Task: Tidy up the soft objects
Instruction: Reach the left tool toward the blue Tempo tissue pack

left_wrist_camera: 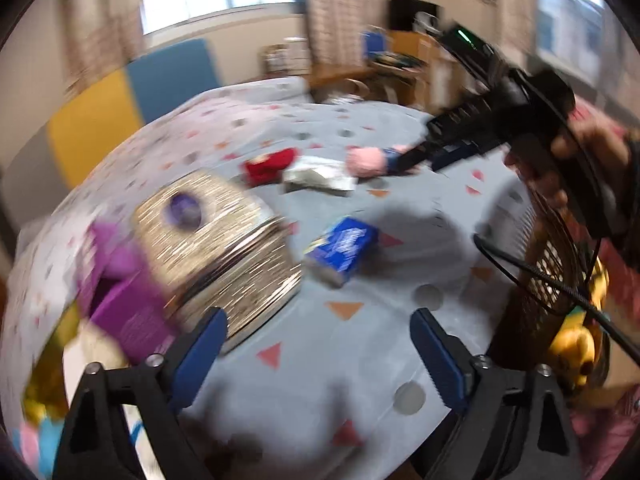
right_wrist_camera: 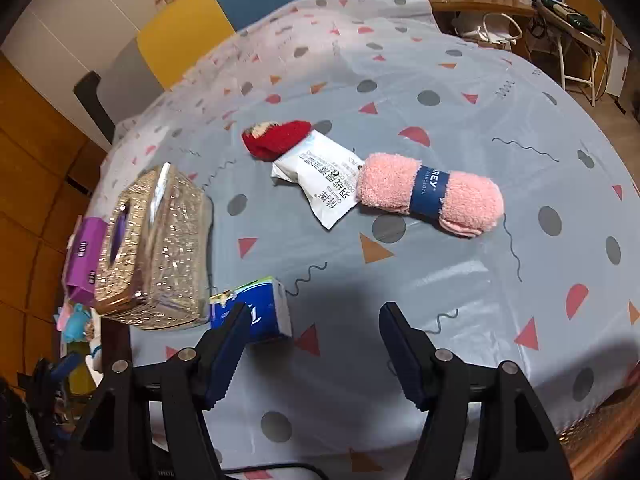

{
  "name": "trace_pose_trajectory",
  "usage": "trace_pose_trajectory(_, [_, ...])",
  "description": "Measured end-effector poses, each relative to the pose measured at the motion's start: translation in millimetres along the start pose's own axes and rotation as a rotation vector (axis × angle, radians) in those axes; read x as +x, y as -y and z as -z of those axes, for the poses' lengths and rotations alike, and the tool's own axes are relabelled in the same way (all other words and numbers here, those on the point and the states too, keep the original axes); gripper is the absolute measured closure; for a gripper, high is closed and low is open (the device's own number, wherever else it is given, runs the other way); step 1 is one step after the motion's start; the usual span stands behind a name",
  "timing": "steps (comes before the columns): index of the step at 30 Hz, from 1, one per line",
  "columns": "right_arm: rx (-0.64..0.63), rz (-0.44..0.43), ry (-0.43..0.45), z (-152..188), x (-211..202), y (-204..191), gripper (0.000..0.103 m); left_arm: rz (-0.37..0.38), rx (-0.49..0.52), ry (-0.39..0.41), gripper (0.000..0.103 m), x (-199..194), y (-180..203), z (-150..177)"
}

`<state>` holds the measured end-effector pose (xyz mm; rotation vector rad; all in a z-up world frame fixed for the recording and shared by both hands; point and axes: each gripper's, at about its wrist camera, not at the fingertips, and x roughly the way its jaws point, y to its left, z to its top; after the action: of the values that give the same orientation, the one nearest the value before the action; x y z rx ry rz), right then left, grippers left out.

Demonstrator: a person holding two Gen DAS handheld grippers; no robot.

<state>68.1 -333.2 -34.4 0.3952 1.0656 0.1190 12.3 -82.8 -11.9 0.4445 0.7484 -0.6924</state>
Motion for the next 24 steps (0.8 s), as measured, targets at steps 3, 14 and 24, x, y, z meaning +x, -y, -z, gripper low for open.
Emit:
trace_pose_trajectory(3, [0.005,-0.004,0.029,-8,-7,1,0.036,0.024,0.091,-0.013,0.016,16,16,-17])
trace_pose_trajectory(14, [0.067,-0.012,0.141,-5,-40,25,0.036,0.051,0.349,-0.117,0.02,96,56,-60])
trace_pose_trajectory(24, [0.113,-0.03,0.149,3,-44,43,0.036,0.074,0.328,-0.239,0.036,161,56,-72])
